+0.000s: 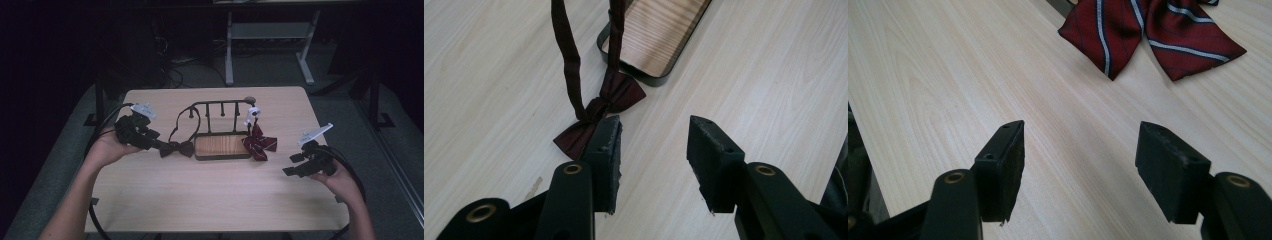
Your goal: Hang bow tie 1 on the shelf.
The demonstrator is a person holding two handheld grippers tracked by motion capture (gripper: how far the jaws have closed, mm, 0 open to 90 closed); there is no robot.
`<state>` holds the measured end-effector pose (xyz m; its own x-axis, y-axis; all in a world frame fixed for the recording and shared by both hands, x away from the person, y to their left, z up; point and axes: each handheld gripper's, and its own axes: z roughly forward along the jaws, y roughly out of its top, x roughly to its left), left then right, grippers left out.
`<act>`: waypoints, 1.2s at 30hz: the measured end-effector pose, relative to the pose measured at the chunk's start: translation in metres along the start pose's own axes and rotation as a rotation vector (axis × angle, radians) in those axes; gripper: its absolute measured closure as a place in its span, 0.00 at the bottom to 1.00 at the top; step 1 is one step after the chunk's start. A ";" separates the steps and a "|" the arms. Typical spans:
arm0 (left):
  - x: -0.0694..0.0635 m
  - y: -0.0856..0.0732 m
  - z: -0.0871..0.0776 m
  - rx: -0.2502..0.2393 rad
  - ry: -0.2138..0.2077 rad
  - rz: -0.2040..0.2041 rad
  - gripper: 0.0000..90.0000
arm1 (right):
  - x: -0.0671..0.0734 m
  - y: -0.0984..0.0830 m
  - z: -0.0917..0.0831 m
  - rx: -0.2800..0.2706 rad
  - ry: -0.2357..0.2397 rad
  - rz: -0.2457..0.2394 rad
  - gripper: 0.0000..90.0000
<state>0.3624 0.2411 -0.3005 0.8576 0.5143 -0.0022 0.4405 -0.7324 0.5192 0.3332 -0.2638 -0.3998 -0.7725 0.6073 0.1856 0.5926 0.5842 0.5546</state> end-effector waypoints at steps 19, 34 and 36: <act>-0.005 -0.017 0.007 0.004 -0.020 0.002 0.61 | 0.001 0.000 0.003 0.011 0.001 -0.008 0.40; -0.010 -0.027 0.018 0.016 -0.025 -0.001 0.58 | 0.001 0.000 0.006 0.018 0.005 -0.016 0.40; -0.011 -0.029 0.019 0.019 -0.026 0.007 0.57 | 0.001 0.000 0.006 0.019 0.006 -0.016 0.40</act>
<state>0.3458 0.2478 -0.3320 0.8671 0.4977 -0.0208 0.4394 -0.7446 0.5025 0.3336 -0.2595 -0.4048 -0.7833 0.5946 0.1812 0.5840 0.6041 0.5422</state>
